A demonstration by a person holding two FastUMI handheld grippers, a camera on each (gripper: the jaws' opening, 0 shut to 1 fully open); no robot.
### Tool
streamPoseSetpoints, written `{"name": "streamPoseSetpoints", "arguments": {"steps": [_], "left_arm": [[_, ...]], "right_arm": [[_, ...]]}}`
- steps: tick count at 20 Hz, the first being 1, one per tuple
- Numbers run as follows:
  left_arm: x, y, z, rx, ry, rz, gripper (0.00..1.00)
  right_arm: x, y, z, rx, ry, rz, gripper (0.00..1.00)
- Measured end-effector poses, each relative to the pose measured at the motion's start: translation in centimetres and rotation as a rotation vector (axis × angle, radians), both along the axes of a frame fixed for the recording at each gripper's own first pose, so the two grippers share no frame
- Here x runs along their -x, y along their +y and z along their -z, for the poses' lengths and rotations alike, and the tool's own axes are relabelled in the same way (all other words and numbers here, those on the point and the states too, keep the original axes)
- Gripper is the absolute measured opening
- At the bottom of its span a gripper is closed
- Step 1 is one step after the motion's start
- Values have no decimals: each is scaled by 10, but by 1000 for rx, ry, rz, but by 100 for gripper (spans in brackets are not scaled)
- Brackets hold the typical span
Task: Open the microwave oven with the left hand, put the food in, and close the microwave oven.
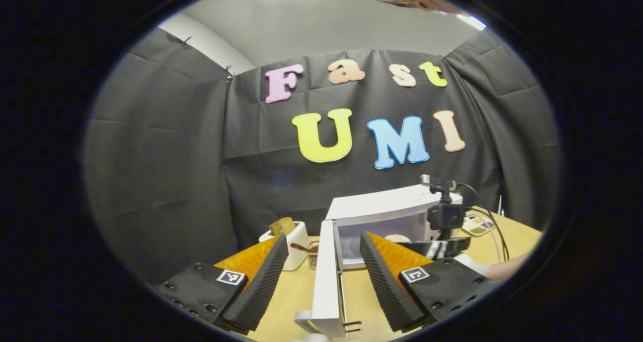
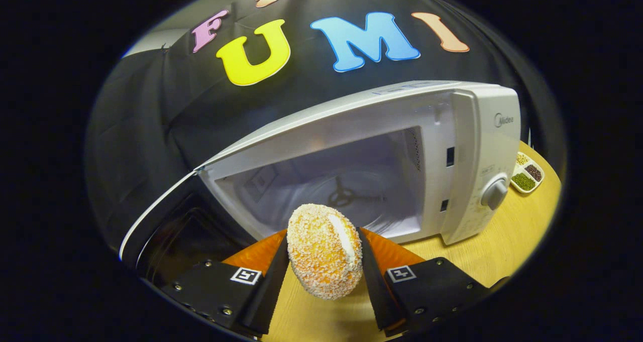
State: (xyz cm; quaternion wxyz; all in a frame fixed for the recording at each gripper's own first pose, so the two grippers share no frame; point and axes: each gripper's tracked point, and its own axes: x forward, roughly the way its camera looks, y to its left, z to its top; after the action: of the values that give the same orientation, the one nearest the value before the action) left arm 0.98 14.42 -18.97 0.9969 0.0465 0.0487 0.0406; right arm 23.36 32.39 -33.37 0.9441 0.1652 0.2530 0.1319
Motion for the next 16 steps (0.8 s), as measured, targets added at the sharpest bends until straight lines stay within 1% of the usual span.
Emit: {"name": "streamPoseSetpoints", "arguments": {"steps": [1,3,4,5,8,9,10,12,15,16], "left_arm": [[-2,0,2,11,2,0,98],[-7,-1,6,21,10,-3,97],[-10,-2,9,23,16,-4,96],[-11,-2,12,23,20,-3,98],[-6,8,16,-12,21,-25,98],[-6,11,17,-19,24,-30,98],[-6,12,18,-20,27,-34,98],[-5,17,19,-18,26,-42,98],[-4,26,20,-5,29,-63,96],[-4,31,18,-7,25,-74,98]], "right_arm": [[-14,3,2,3,-10,30,76],[-37,2,7,32,-28,97,76],[-48,6,10,17,-30,132,76],[-58,5,14,18,-26,166,76],[-79,7,25,25,-29,222,76],[-83,6,31,45,-28,242,76],[-85,5,36,55,-27,253,76],[-85,7,43,63,-16,248,81],[-80,3,44,87,-6,222,97],[-75,0,41,99,-11,213,97]]}}
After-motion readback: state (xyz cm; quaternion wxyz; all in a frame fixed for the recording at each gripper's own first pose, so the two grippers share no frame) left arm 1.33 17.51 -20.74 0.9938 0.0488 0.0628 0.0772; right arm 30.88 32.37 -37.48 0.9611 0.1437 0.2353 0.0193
